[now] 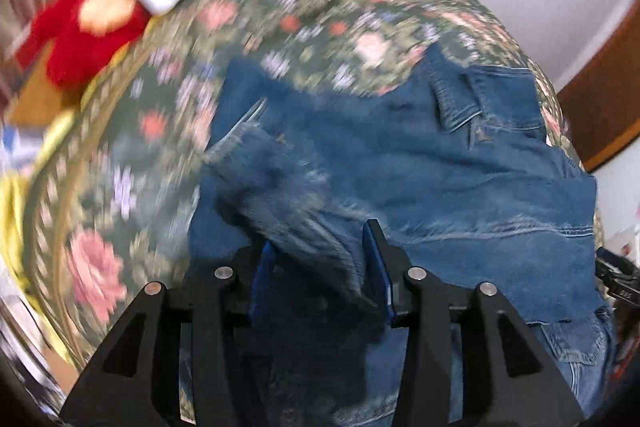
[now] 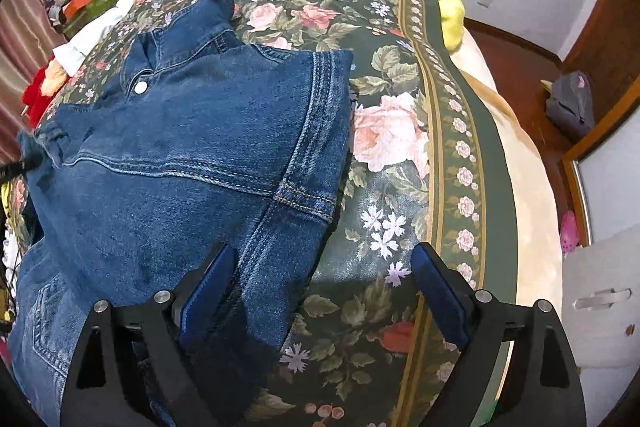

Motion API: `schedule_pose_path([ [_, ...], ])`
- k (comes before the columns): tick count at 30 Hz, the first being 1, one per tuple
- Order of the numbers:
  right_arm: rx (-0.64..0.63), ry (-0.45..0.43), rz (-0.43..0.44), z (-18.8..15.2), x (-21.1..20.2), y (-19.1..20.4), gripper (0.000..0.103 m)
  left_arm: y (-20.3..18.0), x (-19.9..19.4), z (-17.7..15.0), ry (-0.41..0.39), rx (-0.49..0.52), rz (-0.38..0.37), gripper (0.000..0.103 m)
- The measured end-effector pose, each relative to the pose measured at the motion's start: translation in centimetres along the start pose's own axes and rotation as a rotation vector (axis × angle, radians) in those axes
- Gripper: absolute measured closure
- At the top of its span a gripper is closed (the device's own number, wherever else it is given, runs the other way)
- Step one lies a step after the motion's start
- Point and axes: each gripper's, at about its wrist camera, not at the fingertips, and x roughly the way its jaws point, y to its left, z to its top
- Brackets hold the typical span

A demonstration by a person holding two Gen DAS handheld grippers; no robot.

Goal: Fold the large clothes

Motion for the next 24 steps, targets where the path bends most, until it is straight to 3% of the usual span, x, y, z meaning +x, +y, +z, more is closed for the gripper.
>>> schedule_pose_path([
  [4,0.030,0.023,0.003,0.3,-0.2,0.0,0.014,2.6,0.1,-0.8,0.034,-0.072,-0.106,0.059],
  [6,0.042,0.029,0.016,0.6,-0.6,0.0,0.013,2.9,-0.4,-0.9,0.025,-0.073,-0.119,0.058],
  [9,0.057,0.016,0.047,1.1,-1.7,0.4,0.013,2.7,-1.6,-0.6,-0.008,-0.016,-0.072,0.051],
  [11,0.055,-0.003,0.076,1.6,-2.7,1.0,0.013,2.1,-2.4,-0.4,-0.022,0.053,0.001,0.044],
  [16,0.046,-0.068,0.093,3.3,-4.2,2.2,0.013,2.0,-4.7,0.3,-0.082,0.146,0.071,0.040],
  [18,0.065,-0.072,0.093,4.0,-4.1,2.2,0.013,2.5,-5.6,1.0,-0.114,0.148,0.077,0.030],
  [21,0.107,-0.062,0.110,5.0,-3.1,1.8,0.013,3.5,-5.9,2.5,-0.131,0.125,0.081,0.029],
  [24,0.151,-0.028,0.097,5.7,-1.2,0.7,0.013,4.2,-4.7,4.0,-0.094,0.096,0.039,0.029],
])
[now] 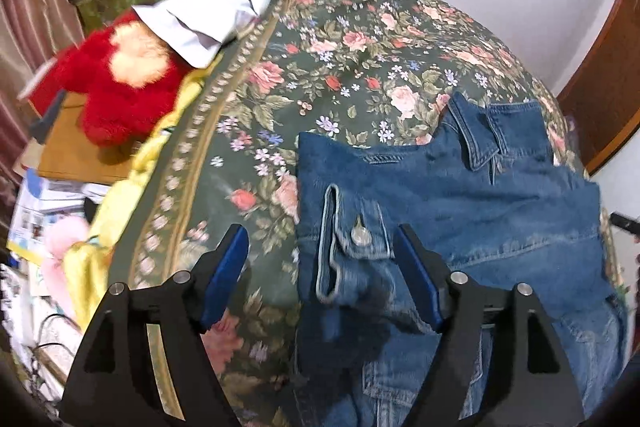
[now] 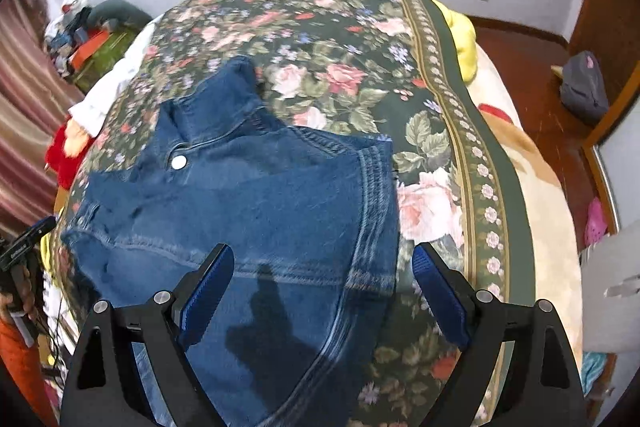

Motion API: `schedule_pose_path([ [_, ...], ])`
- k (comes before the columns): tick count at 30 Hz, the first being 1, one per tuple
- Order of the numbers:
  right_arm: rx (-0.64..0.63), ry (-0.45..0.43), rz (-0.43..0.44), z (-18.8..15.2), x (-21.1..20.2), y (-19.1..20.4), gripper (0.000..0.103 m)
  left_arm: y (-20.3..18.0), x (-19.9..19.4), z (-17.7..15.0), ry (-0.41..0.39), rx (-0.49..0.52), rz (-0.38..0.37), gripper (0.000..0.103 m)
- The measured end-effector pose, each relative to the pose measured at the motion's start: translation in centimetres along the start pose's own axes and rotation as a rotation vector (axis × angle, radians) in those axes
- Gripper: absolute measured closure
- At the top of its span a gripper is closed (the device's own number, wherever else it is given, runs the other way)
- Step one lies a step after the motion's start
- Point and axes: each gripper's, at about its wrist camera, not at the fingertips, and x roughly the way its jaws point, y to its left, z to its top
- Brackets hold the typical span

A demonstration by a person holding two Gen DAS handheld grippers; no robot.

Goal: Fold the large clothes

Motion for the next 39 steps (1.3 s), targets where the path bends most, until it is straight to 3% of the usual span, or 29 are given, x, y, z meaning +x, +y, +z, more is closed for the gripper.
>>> schedule_pose_path([
  [5,0.047,0.080,0.019,0.8,3.1,-1.6,0.013,0.8,5.3,1.9,0.133,-0.102,-0.118,0.029],
  [7,0.068,0.097,0.049,1.2,4.1,-2.2,0.013,1.3,7.6,2.5,0.176,-0.146,-0.120,0.029],
  [12,0.038,0.088,0.101,2.4,5.1,-1.8,0.015,1.7,9.8,3.7,0.123,-0.184,-0.167,0.030],
  [13,0.036,0.081,0.103,2.5,5.2,-1.6,0.019,1.6,10.2,3.8,0.119,-0.184,-0.179,0.031],
  [14,0.036,0.074,0.108,2.6,5.4,-1.5,0.022,1.5,10.7,3.9,0.122,-0.180,-0.184,0.039],
  [15,0.039,0.065,0.120,2.8,5.6,-1.3,0.032,1.4,11.3,4.0,0.135,-0.173,-0.179,0.051],
  [16,0.045,0.062,0.125,2.9,5.8,-1.2,0.040,1.2,11.8,4.2,0.146,-0.166,-0.167,0.055],
  [17,0.060,0.052,0.122,3.1,6.1,-1.1,0.043,1.1,12.1,4.2,0.146,-0.155,-0.148,0.064],
  [19,0.069,0.022,0.098,3.4,6.4,-1.0,0.066,1.1,12.3,4.4,0.143,-0.150,-0.137,0.073],
  [21,0.057,-0.002,0.054,3.9,6.6,-0.6,0.080,0.8,12.2,4.4,0.137,-0.142,-0.125,0.081],
  [26,-0.074,-0.101,-0.012,6.3,5.4,1.9,0.088,-1.0,8.7,4.8,0.012,-0.032,-0.042,0.086],
  [28,-0.139,-0.144,-0.035,7.8,4.9,3.5,0.089,-0.8,6.7,5.3,-0.058,-0.037,-0.033,0.086],
  [31,-0.172,-0.172,-0.035,10.5,5.0,5.5,0.089,0.1,5.2,5.6,-0.103,-0.049,-0.006,0.088],
  [35,-0.206,-0.169,-0.055,13.0,7.2,7.9,0.089,1.6,5.7,6.2,-0.094,-0.038,0.061,0.088],
  [39,-0.247,-0.112,-0.137,13.3,11.0,8.7,0.088,3.9,8.5,6.5,-0.009,-0.082,0.083,0.088],
])
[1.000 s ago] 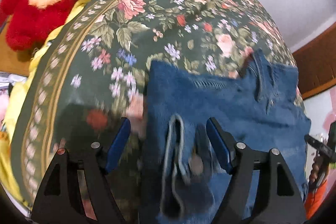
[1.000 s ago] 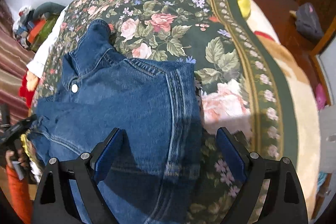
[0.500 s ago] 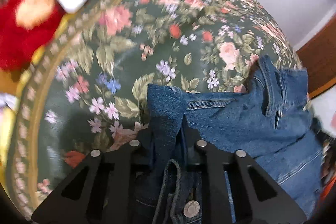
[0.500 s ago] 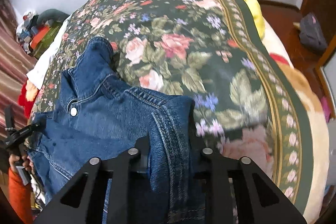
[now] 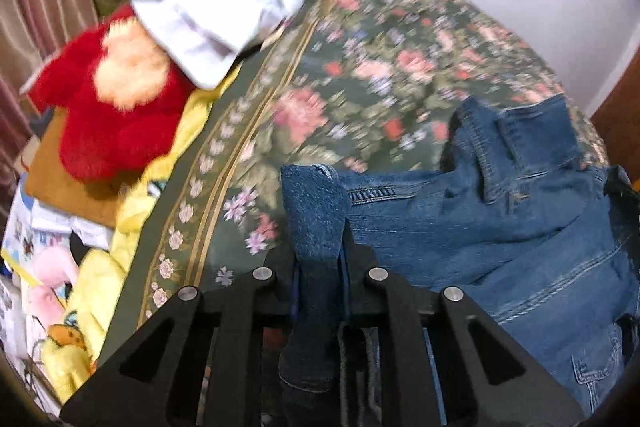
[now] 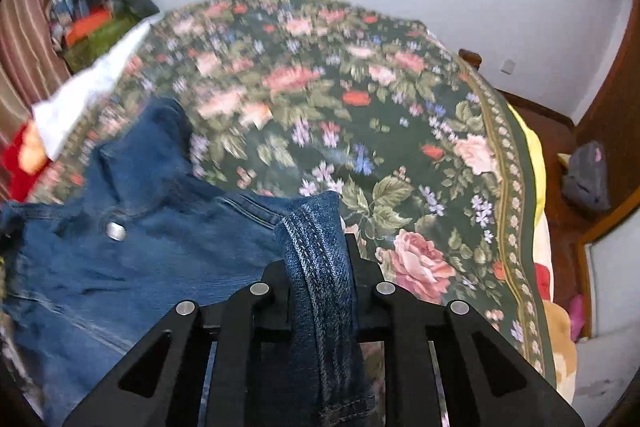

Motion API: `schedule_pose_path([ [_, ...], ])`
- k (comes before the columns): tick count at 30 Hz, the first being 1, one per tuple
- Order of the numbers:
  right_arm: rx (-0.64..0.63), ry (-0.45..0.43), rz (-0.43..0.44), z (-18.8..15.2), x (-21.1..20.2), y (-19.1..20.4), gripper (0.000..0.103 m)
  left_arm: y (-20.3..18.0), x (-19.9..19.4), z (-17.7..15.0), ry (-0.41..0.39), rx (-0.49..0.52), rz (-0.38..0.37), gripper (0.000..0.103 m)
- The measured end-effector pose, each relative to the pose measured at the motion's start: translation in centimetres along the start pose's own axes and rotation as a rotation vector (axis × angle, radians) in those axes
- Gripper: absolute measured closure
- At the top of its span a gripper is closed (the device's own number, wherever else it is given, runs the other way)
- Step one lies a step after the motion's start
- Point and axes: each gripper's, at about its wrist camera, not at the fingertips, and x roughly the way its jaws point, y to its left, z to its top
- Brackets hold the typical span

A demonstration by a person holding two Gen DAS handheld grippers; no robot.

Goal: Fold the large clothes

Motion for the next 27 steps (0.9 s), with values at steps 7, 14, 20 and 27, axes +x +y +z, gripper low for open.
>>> schedule_pose_path([
  [7,-0.030,0.025,-0.004,-1.5,2.1,-0.8,0.076,0.3,2.2,-1.0,0.010,0.001,0.023,0.082],
  [14,-0.020,0.046,-0.080,-2.4,1.5,-2.4,0.024,0.1,1.7,-1.3,0.020,0.018,0.037,0.082],
  [20,0.153,0.127,0.067,-2.9,-1.4,-5.5,0.024,-0.4,-1.4,-2.1,0.041,0.033,0.083,0.075],
  [27,0.137,0.090,0.136,-4.4,-8.0,-5.2,0.023,-1.5,-8.0,-2.9,-0.034,0.064,0.051,0.052],
])
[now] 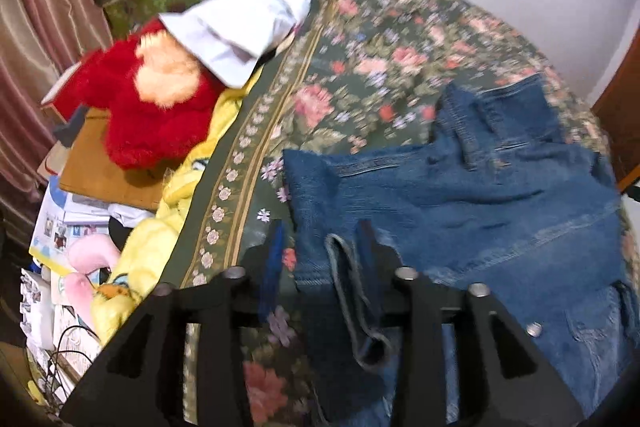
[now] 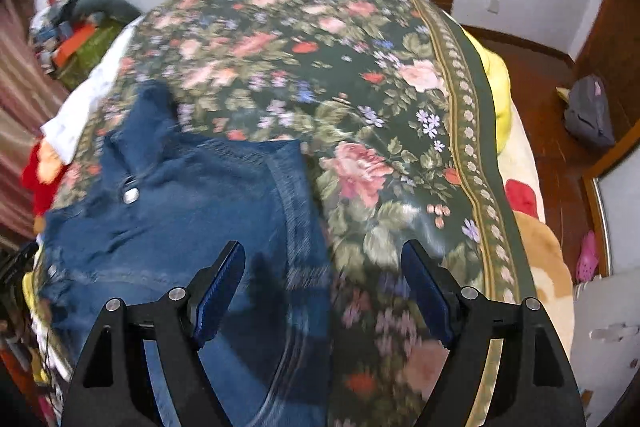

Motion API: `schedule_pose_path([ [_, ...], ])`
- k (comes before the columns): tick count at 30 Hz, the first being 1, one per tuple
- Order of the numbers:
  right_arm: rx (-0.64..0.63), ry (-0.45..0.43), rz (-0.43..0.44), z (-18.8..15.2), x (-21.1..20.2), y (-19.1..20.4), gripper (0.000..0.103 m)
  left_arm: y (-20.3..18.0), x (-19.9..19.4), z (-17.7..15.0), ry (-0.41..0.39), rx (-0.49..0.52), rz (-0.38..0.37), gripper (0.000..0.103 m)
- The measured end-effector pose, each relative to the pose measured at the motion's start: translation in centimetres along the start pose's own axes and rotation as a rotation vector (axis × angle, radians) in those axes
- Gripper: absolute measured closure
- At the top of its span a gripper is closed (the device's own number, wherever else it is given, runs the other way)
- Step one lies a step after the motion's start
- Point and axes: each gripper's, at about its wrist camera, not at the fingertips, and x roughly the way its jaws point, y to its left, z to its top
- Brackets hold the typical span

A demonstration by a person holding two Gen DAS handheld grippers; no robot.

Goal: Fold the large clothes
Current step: 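Fold the held edge over the jacket body with the left gripper, then release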

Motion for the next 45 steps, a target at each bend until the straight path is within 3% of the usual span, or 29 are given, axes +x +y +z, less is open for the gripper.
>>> schedule_pose_path([
  [3,-0.049,-0.004,0.051,-2.2,-1.6,1.4,0.014,-1.6,-2.1,-1.0,-0.045,0.030,-0.041,0.033],
  [6,-0.100,0.015,0.060,-4.4,-1.4,2.7,0.011,-3.8,-1.6,-2.5,-0.027,0.078,-0.039,0.028],
  [13,-0.188,0.171,-0.019,-9.0,3.2,4.2,0.011,-4.3,3.8,-6.3,0.121,0.090,0.133,0.028],
  [20,-0.163,0.188,-0.003,-10.7,2.1,2.6,0.010,-2.0,2.5,-8.5,0.124,0.030,0.043,0.024],
  [26,-0.215,0.119,-0.079,-12.3,-1.4,2.1,0.010,-2.5,0.0,-10.6,0.133,0.097,0.095,0.024],
  [34,-0.298,-0.013,-0.146,-17.1,-7.6,2.6,0.010,-0.9,-4.9,-14.4,0.116,0.036,-0.003,0.024],
  [45,-0.106,0.023,0.010,-22.7,-11.1,1.7,0.010,0.1,-6.2,-22.0,0.243,-0.109,-0.133,0.024],
])
